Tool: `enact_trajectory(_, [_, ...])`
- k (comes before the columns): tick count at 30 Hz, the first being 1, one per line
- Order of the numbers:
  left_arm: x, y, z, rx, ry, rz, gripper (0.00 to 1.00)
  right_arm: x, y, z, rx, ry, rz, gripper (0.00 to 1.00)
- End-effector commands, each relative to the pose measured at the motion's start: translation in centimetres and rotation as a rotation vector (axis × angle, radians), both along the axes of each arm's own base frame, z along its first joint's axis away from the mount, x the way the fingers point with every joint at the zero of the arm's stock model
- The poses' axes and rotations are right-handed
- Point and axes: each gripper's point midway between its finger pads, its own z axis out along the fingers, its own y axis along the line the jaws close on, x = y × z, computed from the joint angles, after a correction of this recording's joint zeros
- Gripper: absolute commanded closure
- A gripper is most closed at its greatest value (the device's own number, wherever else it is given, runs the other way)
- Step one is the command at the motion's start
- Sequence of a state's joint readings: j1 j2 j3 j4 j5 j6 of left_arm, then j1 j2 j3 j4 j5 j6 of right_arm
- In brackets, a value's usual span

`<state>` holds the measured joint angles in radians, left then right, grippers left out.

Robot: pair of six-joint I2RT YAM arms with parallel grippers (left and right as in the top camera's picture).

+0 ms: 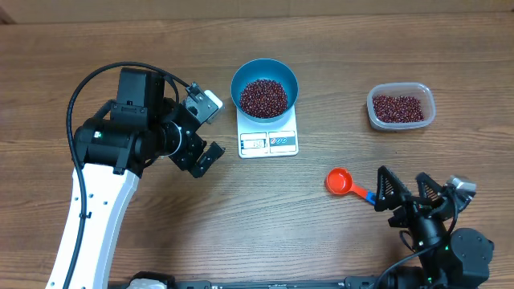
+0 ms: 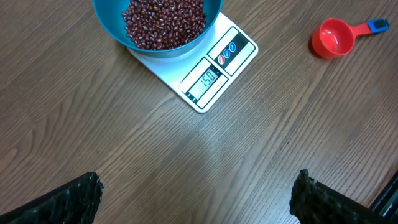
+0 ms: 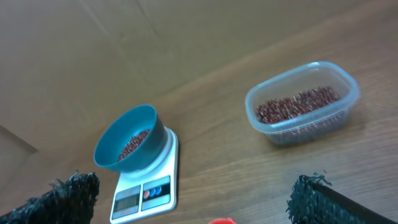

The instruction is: Scoop item into bowl and weigh 150g on scale

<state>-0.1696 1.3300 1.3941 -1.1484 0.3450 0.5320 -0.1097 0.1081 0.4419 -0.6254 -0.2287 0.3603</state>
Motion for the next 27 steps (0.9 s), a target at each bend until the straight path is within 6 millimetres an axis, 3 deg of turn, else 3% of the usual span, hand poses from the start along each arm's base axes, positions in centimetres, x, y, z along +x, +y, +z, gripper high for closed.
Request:
enact_trajectory(1, [0.2,-0.3,0.4,-0.005,-0.016,-0.026,0.0,0.4,0.2,-0.2,-0.017,-0.055,0.01,0.0])
enact_trajectory(13, [0.2,-0.3,0.4,-0.005,-0.016,-0.026,0.0,2.0,0.1,-0.8,-0.031,-0.2,0.013,0.0])
enact_trajectory(27, [0.2,-0.3,0.4,-0.005,-0.016,-0.026,0.0,3.1,0.0,-2.4,-0.038,-0.236,0.014,0.0])
